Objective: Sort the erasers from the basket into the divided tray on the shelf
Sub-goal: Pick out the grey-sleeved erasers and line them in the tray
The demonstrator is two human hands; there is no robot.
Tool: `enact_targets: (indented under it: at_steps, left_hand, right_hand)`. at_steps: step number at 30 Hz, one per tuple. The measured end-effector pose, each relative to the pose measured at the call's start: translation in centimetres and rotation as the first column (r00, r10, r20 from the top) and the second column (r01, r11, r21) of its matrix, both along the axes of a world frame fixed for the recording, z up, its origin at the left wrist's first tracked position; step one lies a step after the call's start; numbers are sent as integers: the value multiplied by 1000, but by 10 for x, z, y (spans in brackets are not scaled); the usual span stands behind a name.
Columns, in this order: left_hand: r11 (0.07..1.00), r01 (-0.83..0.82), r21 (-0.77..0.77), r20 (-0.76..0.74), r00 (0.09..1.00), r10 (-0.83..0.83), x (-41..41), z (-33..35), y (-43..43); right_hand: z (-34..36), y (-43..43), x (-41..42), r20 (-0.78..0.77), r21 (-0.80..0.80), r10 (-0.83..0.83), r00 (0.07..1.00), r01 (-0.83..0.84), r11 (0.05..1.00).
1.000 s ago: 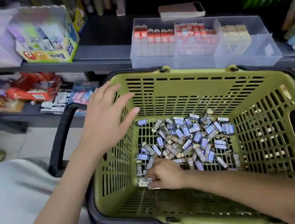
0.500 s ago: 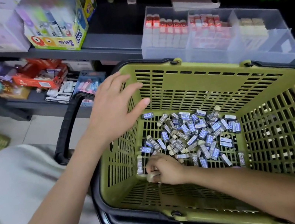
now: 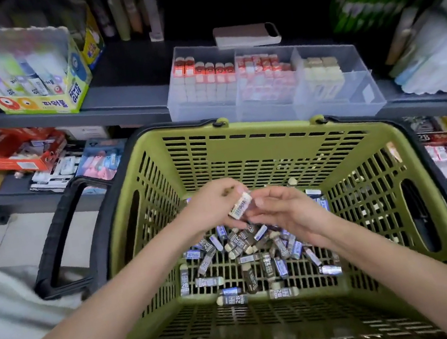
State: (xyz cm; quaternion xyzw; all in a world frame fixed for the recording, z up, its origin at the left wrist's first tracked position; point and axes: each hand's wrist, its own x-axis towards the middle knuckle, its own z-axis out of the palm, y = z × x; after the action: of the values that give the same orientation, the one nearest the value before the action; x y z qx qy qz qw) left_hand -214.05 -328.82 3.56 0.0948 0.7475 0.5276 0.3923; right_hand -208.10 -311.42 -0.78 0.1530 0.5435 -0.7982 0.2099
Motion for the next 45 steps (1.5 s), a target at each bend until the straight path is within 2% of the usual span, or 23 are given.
enact_targets:
  at_steps: [2, 4, 5, 6, 8, 9, 10, 12, 13, 14, 16, 19, 21, 24, 25, 31, 33, 35, 38, 42, 43, 44, 45]
  left_hand:
    - [992, -122, 10, 110, 987, 120, -3, -4, 10]
    - [969, -246, 28, 291, 929, 228, -8, -9, 17]
    - [956, -293, 29, 369, 892, 262, -10, -12, 20]
    - [944, -329, 21, 430, 856, 288, -12, -17, 22]
    - [929, -370, -18, 506, 798, 328, -10, -30, 24]
    - [927, -372, -45, 522, 783, 340, -8, -37, 24]
    - [929, -364, -71, 524, 779, 345, -6, -44, 25]
    - [930, -354, -101, 514, 782, 353, 0, -58, 24]
    - [932, -350, -97, 518, 782, 347, 2, -64, 25]
    - [938, -339, -76, 535, 780, 325, 4, -68, 26]
    - [957, -290, 8, 585, 777, 230, 6, -73, 30]
    - [928, -361, 97, 657, 723, 212, 7, -75, 37]
    - [886, -460, 59, 682, 667, 301, 5, -77, 37]
    - [882, -471, -4, 641, 676, 364, 4, -82, 35]
    - [885, -465, -16, 627, 685, 371, 5, -84, 34]
    - [881, -472, -33, 615, 685, 390, 2, -96, 27]
    - [882, -470, 3, 615, 696, 369, 1, -99, 27]
    - [897, -437, 69, 629, 716, 301, 2, -99, 28]
    - [916, -348, 198, 649, 747, 143, 3, -95, 29]
    - [932, -350, 96, 641, 738, 211, 7, -92, 31]
    - [925, -375, 53, 635, 728, 259, 6, -91, 31]
    - [913, -407, 23, 628, 717, 304, 4, -91, 30]
    - [897, -441, 6, 621, 705, 342, 1, -90, 28]
  right_hand:
    - [-13, 22, 6, 50, 385, 114, 992, -124, 915]
    - [-35, 33, 16, 199, 811, 304, 932, -331, 482]
    - [-45, 31, 21, 299, 878, 355, 886, -401, 261]
    - [-53, 26, 24, 374, 888, 364, 853, -443, 125]
    - [-66, 11, 28, 427, 890, 378, 821, -455, -18]
    - [-69, 7, 29, 414, 896, 380, 827, -443, -11]
    - [-69, 7, 28, 371, 898, 337, 865, -427, 106]
    - [-60, 6, 27, 227, 756, 149, 963, -270, 596]
    - [-51, 4, 24, 173, 606, 50, 984, -146, 782]
    - [-43, 2, 21, 129, 470, 3, 992, -63, 880]
    - [-30, -3, 14, 76, 350, 32, 997, -56, 935]
    - [-24, 3, 5, 65, 320, 69, 996, -86, 944]
    - [-28, 18, -1, 79, 466, -107, 991, 59, 883]
    - [-45, 46, -11, 37, 854, -312, 949, 132, 504]
    - [-49, 50, -14, 45, 885, -329, 943, 116, 452]
    - [-51, 49, -24, -8, 849, -319, 948, 176, 499]
    - [-43, 45, -21, 53, 696, -284, 957, 169, 698]
    - [-31, 33, -17, 130, 454, -104, 986, 34, 891]
    - [-20, 11, -13, 82, 359, 100, 992, -123, 925]
    - [-26, 7, -8, 41, 325, 63, 997, -73, 943]
    - [-30, 10, -5, 18, 444, 91, 996, -90, 892]
    - [-36, 15, -1, 6, 647, 192, 981, -150, 747]
    - [-45, 21, 3, 42, 843, 348, 936, -220, 491]
